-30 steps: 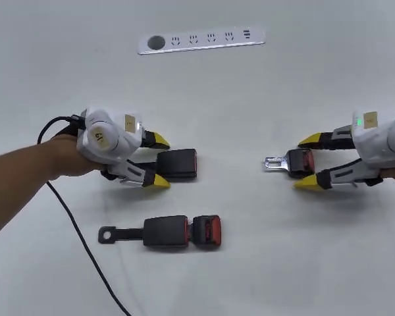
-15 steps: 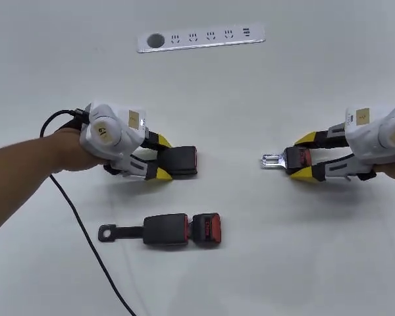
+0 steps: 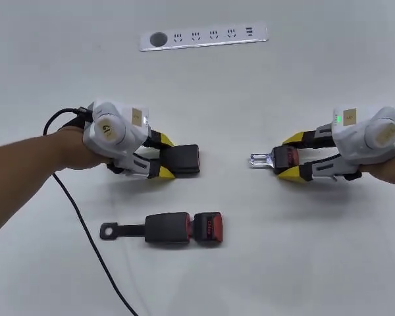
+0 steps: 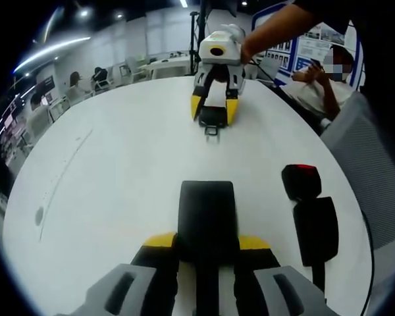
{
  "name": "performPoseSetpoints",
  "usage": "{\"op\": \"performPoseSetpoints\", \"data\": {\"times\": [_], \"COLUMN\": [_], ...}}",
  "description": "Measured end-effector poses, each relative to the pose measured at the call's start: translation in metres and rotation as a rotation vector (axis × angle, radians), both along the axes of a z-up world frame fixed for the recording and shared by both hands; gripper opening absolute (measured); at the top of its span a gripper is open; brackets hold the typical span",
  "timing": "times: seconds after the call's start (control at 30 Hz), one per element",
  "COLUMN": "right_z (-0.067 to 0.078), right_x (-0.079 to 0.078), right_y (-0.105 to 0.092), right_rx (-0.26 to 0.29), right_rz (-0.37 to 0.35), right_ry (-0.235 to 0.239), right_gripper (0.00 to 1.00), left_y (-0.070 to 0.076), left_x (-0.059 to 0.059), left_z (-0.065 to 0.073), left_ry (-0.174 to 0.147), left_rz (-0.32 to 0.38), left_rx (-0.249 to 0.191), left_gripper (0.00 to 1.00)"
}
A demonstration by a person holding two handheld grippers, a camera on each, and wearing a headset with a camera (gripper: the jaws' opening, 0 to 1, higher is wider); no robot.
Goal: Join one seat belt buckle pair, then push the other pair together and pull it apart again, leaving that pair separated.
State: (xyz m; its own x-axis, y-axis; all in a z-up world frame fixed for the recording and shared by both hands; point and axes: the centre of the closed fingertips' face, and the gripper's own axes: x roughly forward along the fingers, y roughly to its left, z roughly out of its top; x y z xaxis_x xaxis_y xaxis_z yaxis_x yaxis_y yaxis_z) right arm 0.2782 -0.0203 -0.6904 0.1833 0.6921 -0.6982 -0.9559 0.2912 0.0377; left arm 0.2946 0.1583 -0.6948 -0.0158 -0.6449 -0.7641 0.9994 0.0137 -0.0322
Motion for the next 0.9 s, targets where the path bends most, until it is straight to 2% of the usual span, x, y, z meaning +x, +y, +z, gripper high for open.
{"op": "performPoseSetpoints", "data": {"times": [0.5,0.9], "right_z": [-0.001,0.009], "right_x": [0.004,0.011], "right_y": [0.031,0.058], "right_rx": [0.053,0.088], "right_rz": [0.012,0.037], "right_ry": [-0.003,-0.003], "right_gripper": [0.35,0.35], "left_y": [-0.004,-0.005], "left_x": [-0.003,-0.005], "left_z": [0.002,0.004], "left_ry": [-0.002,-0.004], "left_rz": [0.003,-0.005], "left_rx": [0.009,0.042], "left_gripper": [0.33,0.33]}}
